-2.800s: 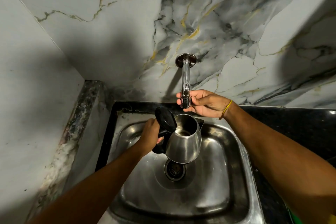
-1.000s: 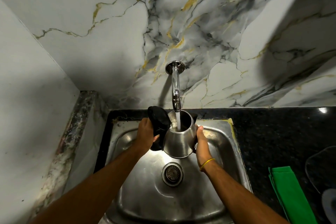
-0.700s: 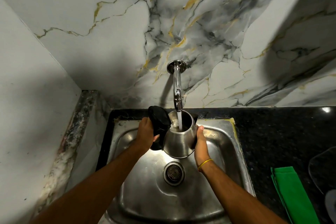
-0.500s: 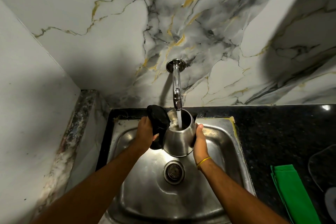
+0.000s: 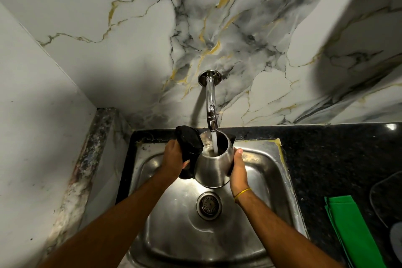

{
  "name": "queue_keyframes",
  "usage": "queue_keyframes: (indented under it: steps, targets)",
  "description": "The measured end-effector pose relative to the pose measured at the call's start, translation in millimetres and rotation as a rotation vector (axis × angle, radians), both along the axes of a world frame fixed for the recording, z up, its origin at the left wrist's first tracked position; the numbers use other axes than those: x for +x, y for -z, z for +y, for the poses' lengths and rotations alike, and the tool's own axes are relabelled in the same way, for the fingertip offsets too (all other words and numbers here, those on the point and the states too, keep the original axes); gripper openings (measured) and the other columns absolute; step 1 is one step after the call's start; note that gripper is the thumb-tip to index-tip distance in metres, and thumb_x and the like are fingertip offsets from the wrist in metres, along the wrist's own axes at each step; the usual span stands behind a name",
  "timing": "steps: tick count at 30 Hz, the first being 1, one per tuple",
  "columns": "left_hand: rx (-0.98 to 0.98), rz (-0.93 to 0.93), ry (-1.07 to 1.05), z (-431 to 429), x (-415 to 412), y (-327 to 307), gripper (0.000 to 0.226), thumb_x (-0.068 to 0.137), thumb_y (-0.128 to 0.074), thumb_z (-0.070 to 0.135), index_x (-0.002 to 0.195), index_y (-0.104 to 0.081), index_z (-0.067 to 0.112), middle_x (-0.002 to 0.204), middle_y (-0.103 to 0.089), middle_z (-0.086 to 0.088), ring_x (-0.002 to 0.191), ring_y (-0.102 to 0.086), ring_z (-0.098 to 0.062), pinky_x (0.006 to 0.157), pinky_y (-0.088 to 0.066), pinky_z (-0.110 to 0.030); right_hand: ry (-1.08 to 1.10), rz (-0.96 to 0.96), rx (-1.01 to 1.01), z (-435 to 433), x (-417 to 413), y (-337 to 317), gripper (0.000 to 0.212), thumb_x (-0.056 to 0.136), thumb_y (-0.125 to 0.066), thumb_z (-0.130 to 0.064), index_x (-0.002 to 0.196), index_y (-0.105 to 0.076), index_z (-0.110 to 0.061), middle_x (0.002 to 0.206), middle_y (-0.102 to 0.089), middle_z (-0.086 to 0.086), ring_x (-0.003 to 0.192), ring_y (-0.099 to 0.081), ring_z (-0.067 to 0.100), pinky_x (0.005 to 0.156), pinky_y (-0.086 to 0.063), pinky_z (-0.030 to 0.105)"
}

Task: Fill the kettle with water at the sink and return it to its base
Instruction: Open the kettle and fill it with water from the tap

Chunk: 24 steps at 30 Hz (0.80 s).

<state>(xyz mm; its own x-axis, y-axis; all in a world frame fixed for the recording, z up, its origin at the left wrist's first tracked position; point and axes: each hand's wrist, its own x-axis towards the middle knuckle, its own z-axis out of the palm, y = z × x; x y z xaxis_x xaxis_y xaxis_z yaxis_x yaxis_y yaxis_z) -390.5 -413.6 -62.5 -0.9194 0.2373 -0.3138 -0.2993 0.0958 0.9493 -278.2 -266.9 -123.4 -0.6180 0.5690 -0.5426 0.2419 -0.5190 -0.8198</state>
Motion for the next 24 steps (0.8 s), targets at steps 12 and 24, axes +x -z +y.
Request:
queue_keyframes:
  steps: [12, 24]
  targets:
    - [0.027, 0.034, 0.065, -1.2, 3.3, -5.9, 0.046, 0.108, -0.036, 0.033, 0.08, -0.052, -0.001, 0.058, -0.044, -0.008, 0.046, -0.035, -0.023, 0.046, -0.032, -0.023, 0.014, -0.002, 0.025, -2.0, 1.3, 2.8, 0.067, 0.102, -0.036, -0.067, 0.136, -0.067, -0.018, 0.133, -0.071, 0.004, 0.126, -0.063, 0.017, 0.117, -0.043, 0.038]
    - [0.03, 0.017, 0.035, -1.7, 3.3, 0.8, 0.047, 0.102, -0.043, 0.042, 0.094, -0.058, -0.003, 0.064, -0.052, -0.01, 0.056, -0.05, -0.014, 0.044, -0.045, -0.016, 0.019, -0.032, 0.034, -4.5, 3.2, 0.6, 0.067, 0.101, -0.035, -0.068, 0.135, -0.068, -0.021, 0.13, -0.073, 0.003, 0.123, -0.064, 0.015, 0.097, -0.048, 0.024]
